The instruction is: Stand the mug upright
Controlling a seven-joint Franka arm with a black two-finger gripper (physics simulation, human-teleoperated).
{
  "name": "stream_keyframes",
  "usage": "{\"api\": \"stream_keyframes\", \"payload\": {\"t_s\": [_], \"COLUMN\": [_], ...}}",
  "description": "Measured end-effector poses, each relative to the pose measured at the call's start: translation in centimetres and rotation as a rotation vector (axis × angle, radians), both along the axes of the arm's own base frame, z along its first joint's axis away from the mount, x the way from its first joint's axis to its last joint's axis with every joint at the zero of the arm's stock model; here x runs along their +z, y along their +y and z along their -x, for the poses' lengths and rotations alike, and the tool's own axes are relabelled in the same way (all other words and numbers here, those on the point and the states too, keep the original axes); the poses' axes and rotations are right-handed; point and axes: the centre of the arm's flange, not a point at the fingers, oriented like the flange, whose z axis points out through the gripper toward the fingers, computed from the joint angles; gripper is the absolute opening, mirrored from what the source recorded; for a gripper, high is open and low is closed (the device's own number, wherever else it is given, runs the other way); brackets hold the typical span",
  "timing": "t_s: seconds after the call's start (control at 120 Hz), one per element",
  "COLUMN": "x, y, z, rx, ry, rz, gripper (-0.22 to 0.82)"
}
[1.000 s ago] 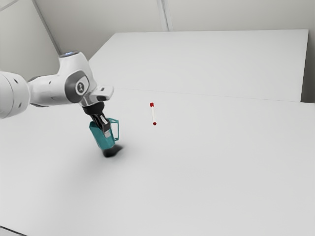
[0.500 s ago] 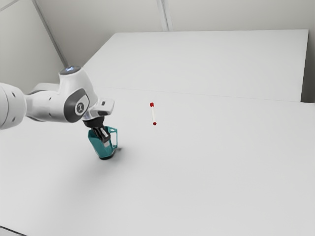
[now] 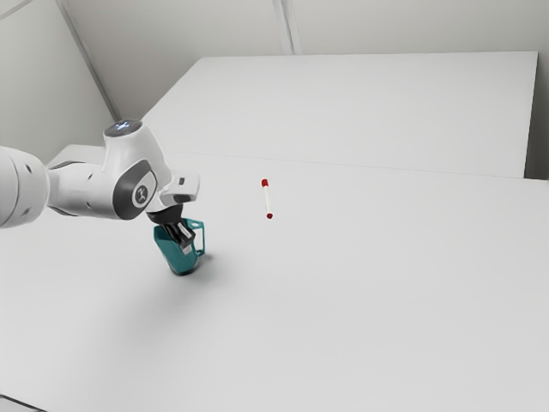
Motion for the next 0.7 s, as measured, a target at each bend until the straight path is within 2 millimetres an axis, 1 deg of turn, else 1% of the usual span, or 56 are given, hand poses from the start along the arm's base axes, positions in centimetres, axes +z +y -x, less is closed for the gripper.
{"api": "stream_keyframes", "payload": {"t_s": [0.092, 0.183, 0.342, 0.425, 0.508, 0.6, 0.7], "x": [-0.9, -1.2, -0.9, -0.7, 0.1, 2.1, 4.0], "y": [0.0, 0.0, 0.1, 0.1, 0.1, -0.5, -1.4], "z": [-0.1, -0.1, -0.1, -0.1, -0.1, -0.2, -0.2], "rx": [0.014, 0.026, 0.040, 0.039, 0.030, 0.016, 0.004], "ry": [0.013, 0.014, 0.012, 0.009, -0.003, -0.040, -0.075], "rz": [-0.001, -0.001, 0.001, -0.003, -0.014, -0.019, -0.017], "gripper": [-0.18, -0.18, 0.18, 0.31, 0.41, 0.48, 0.53]}}
